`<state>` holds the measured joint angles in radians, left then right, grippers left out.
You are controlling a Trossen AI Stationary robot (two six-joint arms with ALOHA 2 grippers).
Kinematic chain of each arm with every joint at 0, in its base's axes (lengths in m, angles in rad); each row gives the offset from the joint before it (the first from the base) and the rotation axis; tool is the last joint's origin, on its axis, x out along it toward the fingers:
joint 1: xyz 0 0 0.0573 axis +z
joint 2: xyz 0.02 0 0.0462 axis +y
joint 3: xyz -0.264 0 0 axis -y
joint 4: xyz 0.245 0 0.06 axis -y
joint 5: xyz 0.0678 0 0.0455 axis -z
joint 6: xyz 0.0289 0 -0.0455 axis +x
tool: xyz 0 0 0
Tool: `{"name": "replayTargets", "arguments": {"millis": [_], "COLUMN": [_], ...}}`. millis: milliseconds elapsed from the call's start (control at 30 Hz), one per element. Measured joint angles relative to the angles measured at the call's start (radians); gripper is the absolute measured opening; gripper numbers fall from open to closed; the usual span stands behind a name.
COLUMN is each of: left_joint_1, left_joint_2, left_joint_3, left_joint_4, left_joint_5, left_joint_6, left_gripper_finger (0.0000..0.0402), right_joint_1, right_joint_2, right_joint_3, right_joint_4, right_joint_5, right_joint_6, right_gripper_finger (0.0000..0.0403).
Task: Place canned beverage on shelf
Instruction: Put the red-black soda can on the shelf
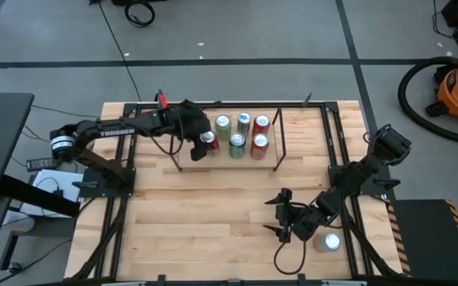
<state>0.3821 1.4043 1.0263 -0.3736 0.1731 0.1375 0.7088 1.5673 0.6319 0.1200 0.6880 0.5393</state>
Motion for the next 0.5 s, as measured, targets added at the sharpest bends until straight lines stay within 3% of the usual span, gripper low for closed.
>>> {"name": "replayTargets", "arguments": {"millis": [500], "left_joint_1": [0.006], "left_joint_2": [0.034], "left_joint_3": [-0.04], "left_joint_4": [0.119], "left_joint_5": [0.006], "left_joint_6": [0.031], "left_gripper_finger": [0.0312], "right_joint_1": [-0.001], "right_joint_2": [0.0], "right_joint_3": [0.0], "right_joint_4": [-0.003], "right_joint_5": [0.0], "right_joint_6": [-0.011], "right_gripper_finger": [0.0396]}}
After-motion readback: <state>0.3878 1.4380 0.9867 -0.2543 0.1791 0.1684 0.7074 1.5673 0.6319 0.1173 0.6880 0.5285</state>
